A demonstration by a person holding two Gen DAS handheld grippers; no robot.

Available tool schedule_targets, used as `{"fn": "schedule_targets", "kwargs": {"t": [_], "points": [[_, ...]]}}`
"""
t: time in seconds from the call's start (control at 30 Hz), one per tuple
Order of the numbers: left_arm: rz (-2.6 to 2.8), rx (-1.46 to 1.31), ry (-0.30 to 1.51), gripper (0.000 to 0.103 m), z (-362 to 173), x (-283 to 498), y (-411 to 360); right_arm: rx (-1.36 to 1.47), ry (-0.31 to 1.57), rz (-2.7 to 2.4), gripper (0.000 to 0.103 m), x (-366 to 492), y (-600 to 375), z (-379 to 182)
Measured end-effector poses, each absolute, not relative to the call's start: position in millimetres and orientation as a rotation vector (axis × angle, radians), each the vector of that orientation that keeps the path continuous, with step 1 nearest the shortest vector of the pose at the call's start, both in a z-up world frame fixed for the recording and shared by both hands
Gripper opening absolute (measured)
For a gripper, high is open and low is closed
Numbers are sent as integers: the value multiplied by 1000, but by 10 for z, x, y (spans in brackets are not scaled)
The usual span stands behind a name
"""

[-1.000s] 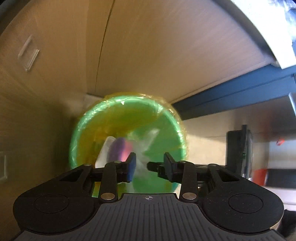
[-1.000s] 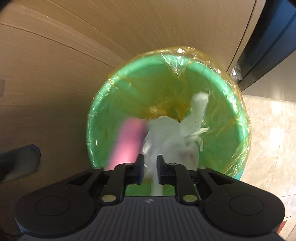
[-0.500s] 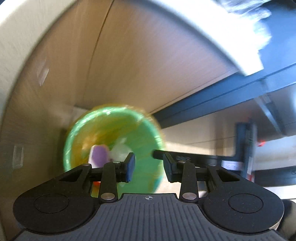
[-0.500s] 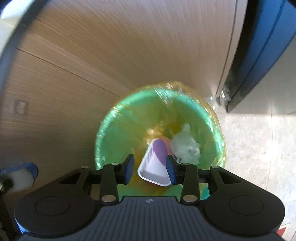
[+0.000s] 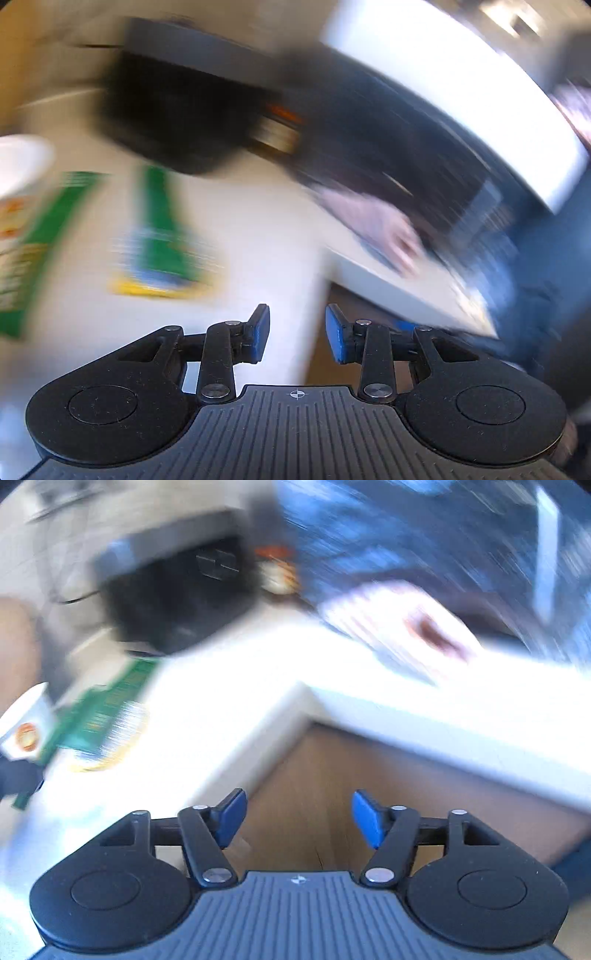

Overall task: Collect trash
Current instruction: 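Bring both open tools back up to the counter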

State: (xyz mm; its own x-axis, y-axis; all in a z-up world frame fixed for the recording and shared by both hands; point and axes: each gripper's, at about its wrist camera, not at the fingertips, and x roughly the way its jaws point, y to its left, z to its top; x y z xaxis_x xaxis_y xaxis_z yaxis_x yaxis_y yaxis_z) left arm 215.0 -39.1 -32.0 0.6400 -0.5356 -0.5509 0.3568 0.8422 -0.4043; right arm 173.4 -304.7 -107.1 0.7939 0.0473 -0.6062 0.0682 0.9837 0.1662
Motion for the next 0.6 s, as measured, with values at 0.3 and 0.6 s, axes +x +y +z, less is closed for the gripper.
{"fn": "schedule_targets", "kwargs": {"t": [0.3,0.6], "points": [[-152,-261,598,37,-134,2394,583,55,652,238,66,2013,-2031,-815],[-83,-169,714,37,-630,2914,633,-32,641,304,66,1905,-1834,-721]]}}
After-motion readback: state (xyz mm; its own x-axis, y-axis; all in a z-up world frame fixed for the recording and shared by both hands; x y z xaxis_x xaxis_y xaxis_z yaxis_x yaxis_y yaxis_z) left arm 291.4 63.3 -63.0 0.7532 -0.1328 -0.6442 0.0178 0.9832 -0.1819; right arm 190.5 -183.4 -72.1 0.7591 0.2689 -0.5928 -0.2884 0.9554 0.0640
